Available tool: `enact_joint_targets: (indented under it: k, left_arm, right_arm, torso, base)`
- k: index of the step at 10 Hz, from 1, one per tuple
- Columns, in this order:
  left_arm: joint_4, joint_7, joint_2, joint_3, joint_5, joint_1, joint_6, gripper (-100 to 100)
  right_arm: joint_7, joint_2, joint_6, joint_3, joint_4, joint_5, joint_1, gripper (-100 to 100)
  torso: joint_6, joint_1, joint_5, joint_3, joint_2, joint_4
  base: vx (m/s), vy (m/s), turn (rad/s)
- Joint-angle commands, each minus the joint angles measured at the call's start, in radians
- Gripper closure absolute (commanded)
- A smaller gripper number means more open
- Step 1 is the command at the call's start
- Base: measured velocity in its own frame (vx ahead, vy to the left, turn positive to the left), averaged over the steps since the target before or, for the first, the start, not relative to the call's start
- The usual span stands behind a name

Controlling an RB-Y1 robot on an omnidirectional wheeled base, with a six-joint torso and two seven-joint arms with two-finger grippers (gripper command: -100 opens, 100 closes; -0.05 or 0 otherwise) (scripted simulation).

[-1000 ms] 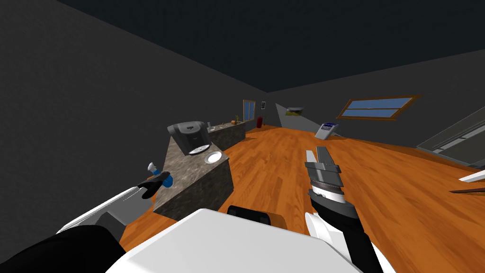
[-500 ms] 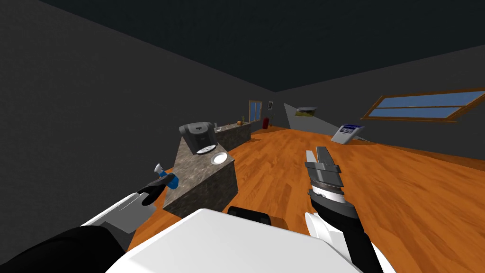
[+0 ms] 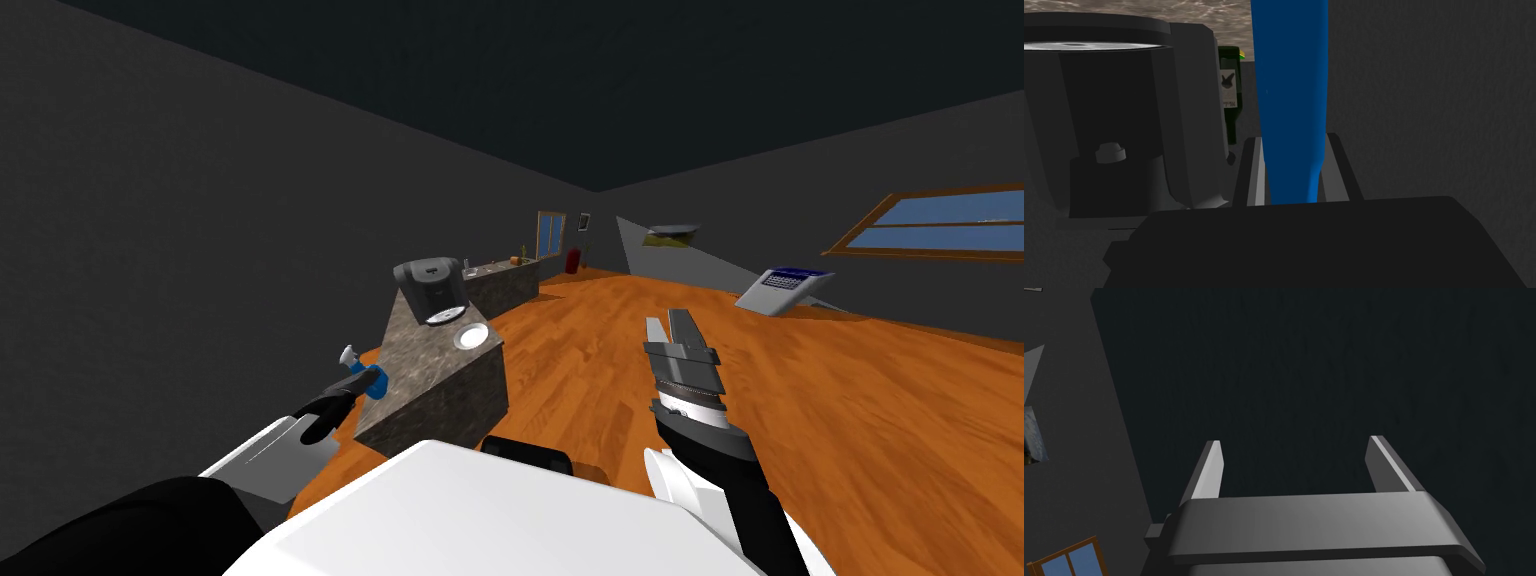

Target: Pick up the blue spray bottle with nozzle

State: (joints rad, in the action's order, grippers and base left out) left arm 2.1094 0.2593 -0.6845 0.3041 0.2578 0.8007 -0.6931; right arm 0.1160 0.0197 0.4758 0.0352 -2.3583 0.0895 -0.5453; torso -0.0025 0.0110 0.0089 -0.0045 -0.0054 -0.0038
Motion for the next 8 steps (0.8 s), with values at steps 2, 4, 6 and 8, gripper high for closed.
enact_joint_targets:
  k: [2,4,6,8]
  left_arm:
    - [0.07,0.073,0.061,0.0,0.005,0.019,0.011,100]
    - [0.117,0.118,0.097,-0.001,0.007,0.031,0.014,100]
    - [0.162,0.16,0.133,-0.001,0.01,0.042,0.017,100]
    - [0.15,0.152,0.123,-0.004,0.007,0.032,0.009,0]
  right_arm:
    - [0.0,0.0,0.0,0.0,0.0,0.0,0.0,0]
    - [0.0,0.0,0.0,0.0,0.0,0.0,0.0,0]
    - [0.0,0.0,0.0,0.0,0.0,0.0,0.0,0]
    - [0.0,0.0,0.0,0.0,0.0,0.0,0.0,0]
  torso:
    - [0.002,0.0,0.0,0.0,0.0,0.0]
    - [0.002,-0.001,0.0,0.0,0.0,0.0]
    - [0.0,0.0,-0.001,0.0,0.0,0.0]
    - [0.002,-0.002,-0.001,0.001,0.002,0.0]
  base:
    - [0.082,0.036,0.122]
    - [0.07,0.03,0.135]
    - [0.092,0.037,0.181]
    - [0.01,0.002,0.002]
